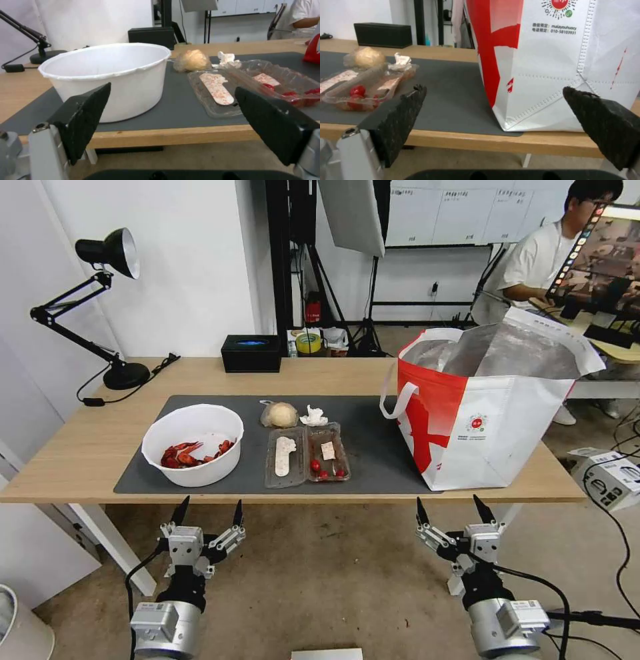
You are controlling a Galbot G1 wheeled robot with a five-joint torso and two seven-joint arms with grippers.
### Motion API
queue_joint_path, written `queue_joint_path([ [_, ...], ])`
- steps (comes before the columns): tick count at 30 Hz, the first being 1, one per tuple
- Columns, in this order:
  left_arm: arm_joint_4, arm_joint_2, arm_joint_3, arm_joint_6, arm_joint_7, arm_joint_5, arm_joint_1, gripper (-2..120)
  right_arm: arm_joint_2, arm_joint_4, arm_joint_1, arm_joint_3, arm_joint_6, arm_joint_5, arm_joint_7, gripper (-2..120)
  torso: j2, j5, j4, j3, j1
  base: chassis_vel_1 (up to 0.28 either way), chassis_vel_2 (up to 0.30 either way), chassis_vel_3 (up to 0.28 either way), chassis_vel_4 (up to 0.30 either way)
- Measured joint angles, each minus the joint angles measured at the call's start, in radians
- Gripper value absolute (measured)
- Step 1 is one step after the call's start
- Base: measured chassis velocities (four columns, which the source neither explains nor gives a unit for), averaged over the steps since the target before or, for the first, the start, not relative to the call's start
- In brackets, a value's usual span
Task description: Pick up the trash from the table and place it into the takeout bag.
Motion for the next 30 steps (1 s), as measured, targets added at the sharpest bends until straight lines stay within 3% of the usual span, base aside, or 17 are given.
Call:
queue_joint_path([
  [27,0.000,0.000,-0.001,0.002,0.000,-0.003,0.000,100,0.000,0.000,0.000,0.000,0.000,0.000,0.000,100,0.000,0.0000,0.0000,0.000,0.000,0.000,0.000,0.000,0.000],
  [30,-0.022,0.011,-0.030,0.057,-0.012,-0.059,0.003,100,-0.050,0.015,0.013,0.003,-0.050,0.045,0.010,100,0.000,0.0001,-0.0001,0.000,0.000,0.000,0.000,0.000,0.000],
])
